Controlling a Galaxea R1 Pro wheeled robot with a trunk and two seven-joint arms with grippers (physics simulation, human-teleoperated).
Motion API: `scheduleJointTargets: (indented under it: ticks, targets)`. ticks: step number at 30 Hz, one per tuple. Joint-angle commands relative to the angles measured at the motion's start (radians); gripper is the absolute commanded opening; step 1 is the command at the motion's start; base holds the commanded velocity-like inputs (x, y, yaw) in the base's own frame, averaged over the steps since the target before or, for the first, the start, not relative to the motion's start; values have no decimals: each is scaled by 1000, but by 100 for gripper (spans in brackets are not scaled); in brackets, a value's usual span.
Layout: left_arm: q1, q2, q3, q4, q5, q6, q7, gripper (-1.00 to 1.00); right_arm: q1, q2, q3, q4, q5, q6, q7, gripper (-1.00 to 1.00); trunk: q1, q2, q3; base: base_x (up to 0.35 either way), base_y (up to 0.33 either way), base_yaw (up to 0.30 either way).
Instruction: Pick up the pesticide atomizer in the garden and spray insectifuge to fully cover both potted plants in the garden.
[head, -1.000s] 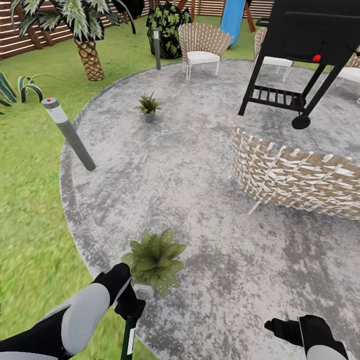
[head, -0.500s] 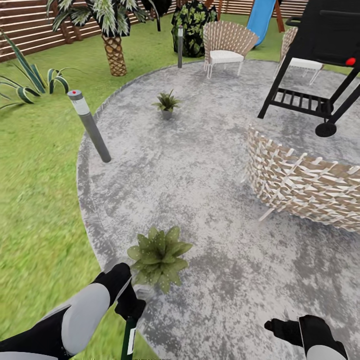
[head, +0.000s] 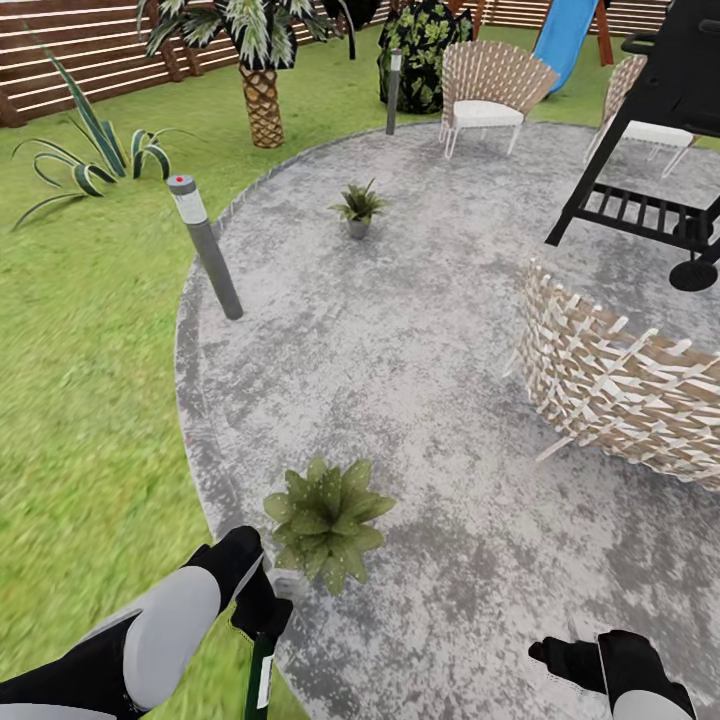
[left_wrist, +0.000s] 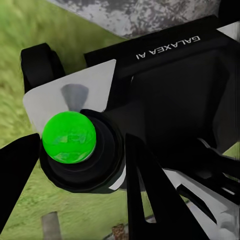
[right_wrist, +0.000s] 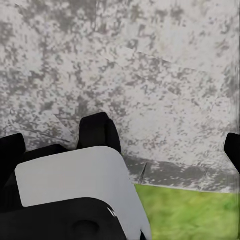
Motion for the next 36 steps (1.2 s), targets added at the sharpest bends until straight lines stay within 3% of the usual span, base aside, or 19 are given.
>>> scheduleJointTargets:
  ticks: [1, 22, 36]
  targets:
    - [0, -1, 5, -2, -5, 4, -8, -100, -1, 0, -5, -1, 11, 0, 9, 100, 0, 0, -1, 239, -228, 6]
    - [0, -1, 7, -1, 9, 5, -8, -100, -1, 0, -5, -1, 11, 0, 10, 100, 0, 0, -1, 123, -141, 1]
    - [0, -1, 7, 1, 9, 5, -8, -100, -1, 0, -7, -1, 11, 0, 11, 100, 0, 0, 2, 7, -13, 154]
